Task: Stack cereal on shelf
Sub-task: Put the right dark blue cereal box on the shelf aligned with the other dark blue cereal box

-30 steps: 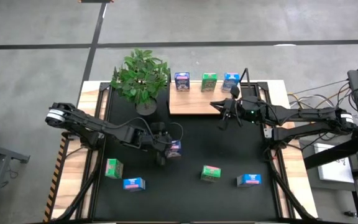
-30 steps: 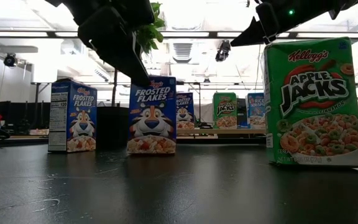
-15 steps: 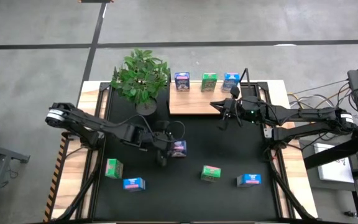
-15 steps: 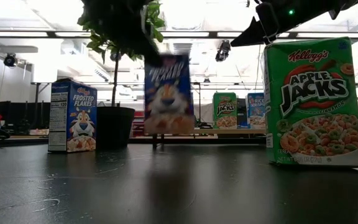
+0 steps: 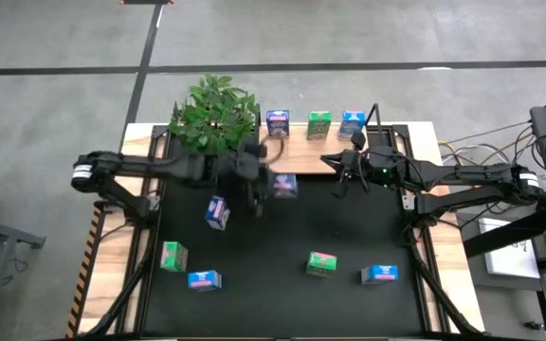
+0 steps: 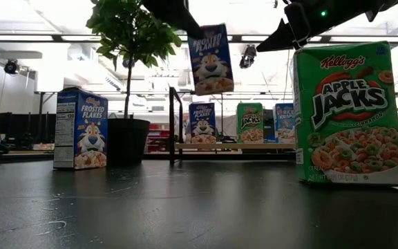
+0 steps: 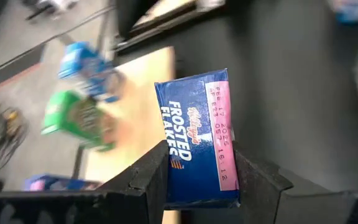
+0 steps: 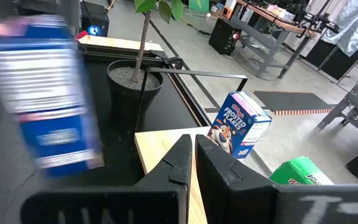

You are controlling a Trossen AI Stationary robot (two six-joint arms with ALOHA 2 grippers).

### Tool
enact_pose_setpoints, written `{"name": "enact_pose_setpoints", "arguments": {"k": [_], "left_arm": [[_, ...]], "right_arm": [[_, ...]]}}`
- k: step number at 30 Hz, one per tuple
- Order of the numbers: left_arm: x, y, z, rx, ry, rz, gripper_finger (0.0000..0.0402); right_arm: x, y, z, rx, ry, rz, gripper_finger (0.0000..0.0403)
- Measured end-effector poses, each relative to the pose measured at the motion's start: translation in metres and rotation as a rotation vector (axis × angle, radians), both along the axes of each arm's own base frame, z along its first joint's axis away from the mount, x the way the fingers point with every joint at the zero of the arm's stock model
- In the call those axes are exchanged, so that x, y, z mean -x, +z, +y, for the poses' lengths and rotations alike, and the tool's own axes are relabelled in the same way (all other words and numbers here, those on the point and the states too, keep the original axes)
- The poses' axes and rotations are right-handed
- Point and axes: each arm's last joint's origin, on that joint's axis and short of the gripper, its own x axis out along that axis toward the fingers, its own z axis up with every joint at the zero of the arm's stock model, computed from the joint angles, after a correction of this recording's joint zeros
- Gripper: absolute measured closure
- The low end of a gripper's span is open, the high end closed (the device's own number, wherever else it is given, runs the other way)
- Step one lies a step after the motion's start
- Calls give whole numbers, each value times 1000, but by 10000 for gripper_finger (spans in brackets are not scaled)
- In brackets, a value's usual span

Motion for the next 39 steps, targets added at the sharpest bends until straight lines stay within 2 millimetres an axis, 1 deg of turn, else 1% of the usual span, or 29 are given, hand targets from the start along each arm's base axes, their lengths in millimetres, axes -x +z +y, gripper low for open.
{"name": "enact_pose_setpoints", "arguments": {"k": [5,8,13,16,19,22,25,28,31,34,39], "left_arm": [[-2,-9,41,47,159,-79,267],[-6,-19,54,77,217,-93,267],[-19,-40,67,89,271,-55,267],[-29,-53,71,76,321,-23,267],[-34,-61,73,70,347,7,267],[-36,-63,73,123,396,-20,267],[-36,-62,74,180,489,-80,267],[-34,-65,75,188,570,-84,267],[-34,-66,75,204,593,-101,266],[-35,-70,75,200,619,-102,258],[-39,-76,77,193,626,-103,230]], "right_arm": [[0,0,0,1,0,0,390],[0,0,0,1,0,0,390],[0,0,0,0,0,1,390],[0,0,0,0,0,2,390],[0,0,0,-1,0,3,390],[0,-1,0,-1,0,6,390],[0,-1,0,-1,0,8,390],[0,-1,0,-2,0,8,390],[0,-1,0,-2,0,7,390],[0,-1,0,-3,0,7,390],[0,-1,0,-3,-1,7,390]]}}
